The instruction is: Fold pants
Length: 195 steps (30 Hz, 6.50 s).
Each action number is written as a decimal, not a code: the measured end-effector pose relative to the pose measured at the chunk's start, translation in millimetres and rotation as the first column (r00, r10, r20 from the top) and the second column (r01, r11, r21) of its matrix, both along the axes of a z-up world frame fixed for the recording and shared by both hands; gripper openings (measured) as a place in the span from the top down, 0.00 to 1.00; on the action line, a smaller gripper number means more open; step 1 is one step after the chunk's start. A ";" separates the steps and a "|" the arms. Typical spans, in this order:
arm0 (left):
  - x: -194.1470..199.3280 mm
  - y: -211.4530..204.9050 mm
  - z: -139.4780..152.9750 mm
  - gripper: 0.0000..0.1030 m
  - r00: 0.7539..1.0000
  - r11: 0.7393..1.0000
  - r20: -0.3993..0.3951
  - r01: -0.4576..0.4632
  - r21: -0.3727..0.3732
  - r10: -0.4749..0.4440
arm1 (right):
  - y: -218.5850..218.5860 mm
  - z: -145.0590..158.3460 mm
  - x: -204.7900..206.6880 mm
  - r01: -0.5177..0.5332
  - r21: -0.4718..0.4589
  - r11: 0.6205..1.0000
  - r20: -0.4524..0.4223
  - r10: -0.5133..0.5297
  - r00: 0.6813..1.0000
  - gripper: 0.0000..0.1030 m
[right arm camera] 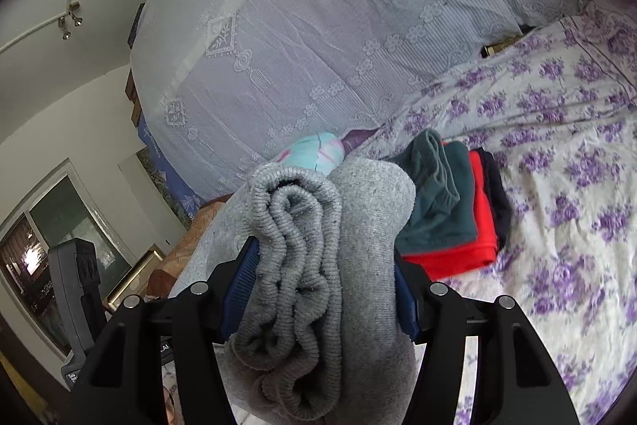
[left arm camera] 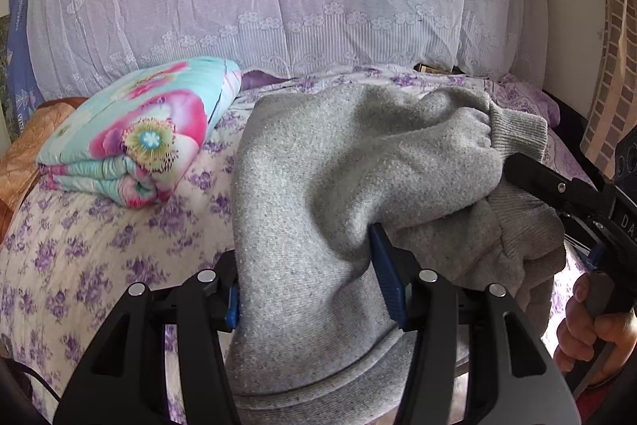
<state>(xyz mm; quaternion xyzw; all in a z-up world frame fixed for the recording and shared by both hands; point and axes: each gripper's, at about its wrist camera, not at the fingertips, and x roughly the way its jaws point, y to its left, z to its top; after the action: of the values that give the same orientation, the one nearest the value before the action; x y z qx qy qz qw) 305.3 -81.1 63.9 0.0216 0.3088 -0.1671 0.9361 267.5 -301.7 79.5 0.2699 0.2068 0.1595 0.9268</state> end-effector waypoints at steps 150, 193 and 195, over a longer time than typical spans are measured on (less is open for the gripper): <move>-25.6 9.3 -95.9 0.08 0.993 0.984 -0.006 -0.118 0.132 0.120 | 9.0 -76.1 -76.7 0.252 -0.242 0.937 -0.014 -0.263 0.965 0.18; -172.7 54.0 -73.3 0.05 0.976 0.972 0.001 -0.217 0.086 0.218 | 59.4 -55.7 -224.6 0.211 -0.325 0.922 0.097 -0.189 0.977 0.04; -172.3 52.4 -74.2 0.05 0.976 0.973 0.000 -0.215 0.087 0.216 | 59.2 -56.0 -223.7 0.210 -0.324 0.923 0.096 -0.189 0.977 0.04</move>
<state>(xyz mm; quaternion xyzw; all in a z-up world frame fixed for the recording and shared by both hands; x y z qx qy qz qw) 133.0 -28.7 -10.2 0.0274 0.3207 -0.0511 0.9454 43.8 -242.5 23.6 0.1244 0.1728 0.0357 0.9764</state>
